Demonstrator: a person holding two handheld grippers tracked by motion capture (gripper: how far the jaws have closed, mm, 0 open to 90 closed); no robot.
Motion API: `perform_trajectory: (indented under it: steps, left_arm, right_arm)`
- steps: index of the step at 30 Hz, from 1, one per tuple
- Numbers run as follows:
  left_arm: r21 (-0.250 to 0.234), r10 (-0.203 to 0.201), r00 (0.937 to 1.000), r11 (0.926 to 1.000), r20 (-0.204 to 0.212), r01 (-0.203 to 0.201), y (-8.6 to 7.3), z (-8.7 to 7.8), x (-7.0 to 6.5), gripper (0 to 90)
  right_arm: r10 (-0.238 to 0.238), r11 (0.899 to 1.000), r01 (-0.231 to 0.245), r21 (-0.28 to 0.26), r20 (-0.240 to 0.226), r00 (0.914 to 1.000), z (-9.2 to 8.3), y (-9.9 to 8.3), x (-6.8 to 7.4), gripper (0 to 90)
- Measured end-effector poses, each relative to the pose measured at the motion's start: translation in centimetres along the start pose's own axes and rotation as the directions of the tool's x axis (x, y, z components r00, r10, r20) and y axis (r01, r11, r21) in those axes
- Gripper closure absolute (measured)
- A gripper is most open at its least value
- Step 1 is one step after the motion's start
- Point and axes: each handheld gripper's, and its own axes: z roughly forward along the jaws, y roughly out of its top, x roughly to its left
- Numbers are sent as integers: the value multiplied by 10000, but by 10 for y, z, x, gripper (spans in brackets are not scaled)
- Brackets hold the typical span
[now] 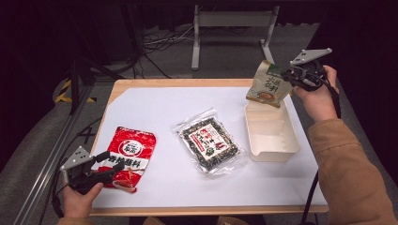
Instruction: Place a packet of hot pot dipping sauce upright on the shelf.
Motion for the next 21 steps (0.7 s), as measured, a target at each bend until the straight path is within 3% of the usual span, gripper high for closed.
perform_trajectory:
  steps: [11, 21]
  left_arm:
    - [42, 13, 10000, 10000, -7, -13, -1, 0, 0, 278]
    - [54, 43, 9999, 10000, 102, -43, 1, 4, 0, 278]
  right_arm:
    - [-596, 9976, 591, 355, 150, 9981, 16, -3, 6, 899]
    - [-1085, 9934, 1095, 338, -313, 9936, 22, 0, 19, 899]
